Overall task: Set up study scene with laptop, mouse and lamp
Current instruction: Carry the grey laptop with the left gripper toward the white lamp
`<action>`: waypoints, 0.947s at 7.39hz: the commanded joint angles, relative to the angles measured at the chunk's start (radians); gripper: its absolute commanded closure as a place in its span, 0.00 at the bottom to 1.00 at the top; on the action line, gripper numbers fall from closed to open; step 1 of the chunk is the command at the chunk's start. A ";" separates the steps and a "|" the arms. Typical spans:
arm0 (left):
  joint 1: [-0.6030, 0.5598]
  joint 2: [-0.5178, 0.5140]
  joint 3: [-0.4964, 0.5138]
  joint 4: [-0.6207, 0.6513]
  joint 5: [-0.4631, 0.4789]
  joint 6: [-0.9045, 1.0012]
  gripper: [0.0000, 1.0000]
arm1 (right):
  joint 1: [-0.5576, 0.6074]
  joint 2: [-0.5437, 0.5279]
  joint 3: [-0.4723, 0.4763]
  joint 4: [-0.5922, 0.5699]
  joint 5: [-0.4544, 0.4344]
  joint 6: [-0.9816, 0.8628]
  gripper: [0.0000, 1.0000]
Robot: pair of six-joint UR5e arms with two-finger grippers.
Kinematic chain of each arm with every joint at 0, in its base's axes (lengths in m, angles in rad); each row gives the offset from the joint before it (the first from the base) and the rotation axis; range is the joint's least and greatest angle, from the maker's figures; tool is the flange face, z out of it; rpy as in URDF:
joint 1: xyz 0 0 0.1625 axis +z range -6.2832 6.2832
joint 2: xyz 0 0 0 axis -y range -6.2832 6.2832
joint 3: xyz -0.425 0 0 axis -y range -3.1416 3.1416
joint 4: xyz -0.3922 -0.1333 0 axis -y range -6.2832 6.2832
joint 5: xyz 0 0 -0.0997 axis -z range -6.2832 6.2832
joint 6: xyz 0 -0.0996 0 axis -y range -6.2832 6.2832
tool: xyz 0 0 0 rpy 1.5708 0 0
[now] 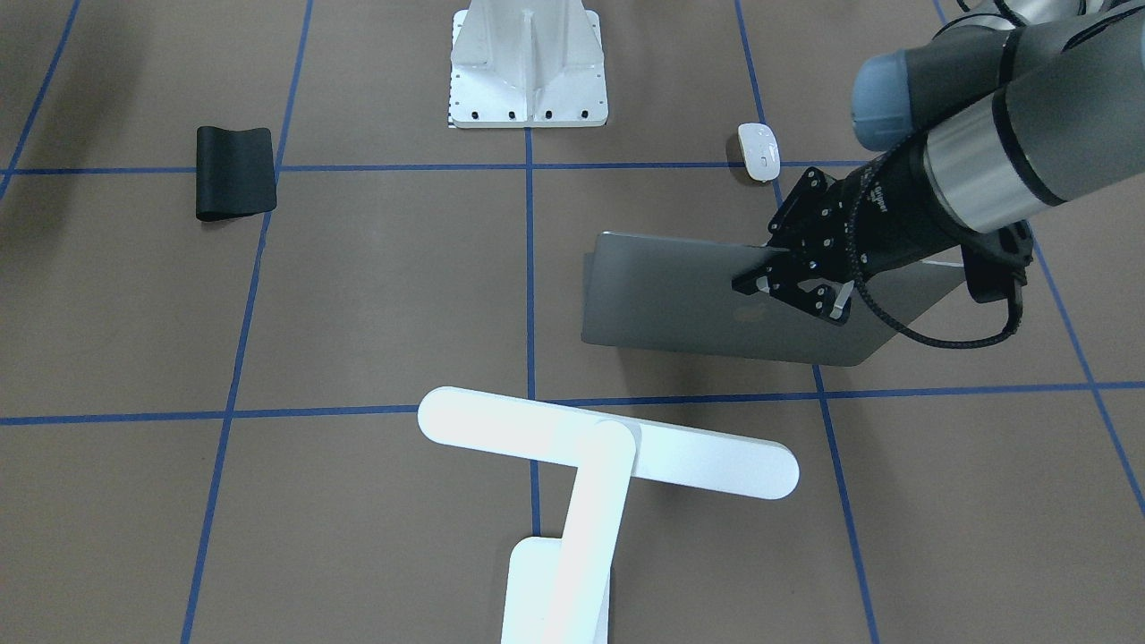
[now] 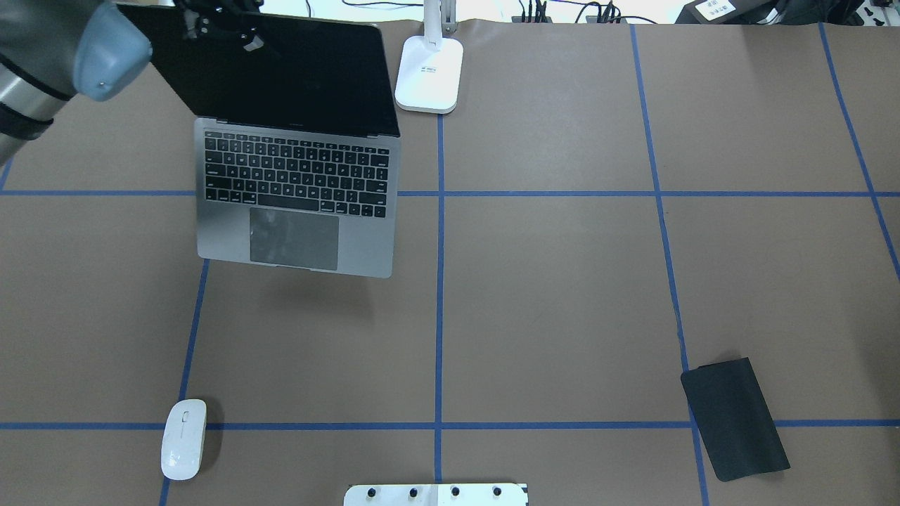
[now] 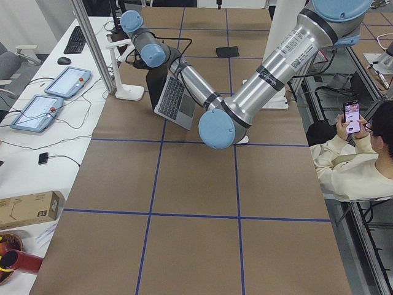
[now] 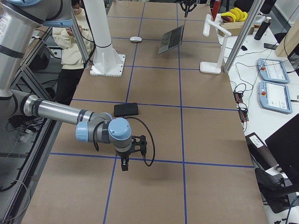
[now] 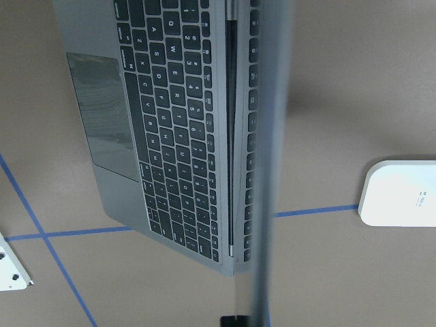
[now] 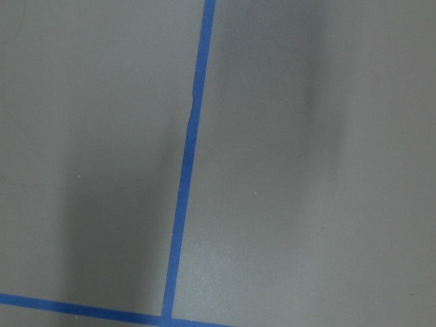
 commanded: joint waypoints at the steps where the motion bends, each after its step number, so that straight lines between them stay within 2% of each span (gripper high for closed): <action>1: 0.059 -0.063 0.022 -0.013 0.148 -0.036 1.00 | -0.002 0.000 -0.002 -0.001 0.000 -0.002 0.00; 3: 0.116 -0.070 0.025 -0.112 0.268 -0.146 1.00 | -0.002 -0.008 -0.005 -0.001 0.003 -0.002 0.00; 4: 0.153 -0.083 0.025 -0.123 0.318 -0.186 1.00 | -0.002 -0.005 -0.005 -0.001 0.002 -0.002 0.00; 7: 0.236 -0.109 0.030 -0.152 0.359 -0.310 1.00 | -0.002 0.001 -0.006 -0.003 0.000 -0.002 0.00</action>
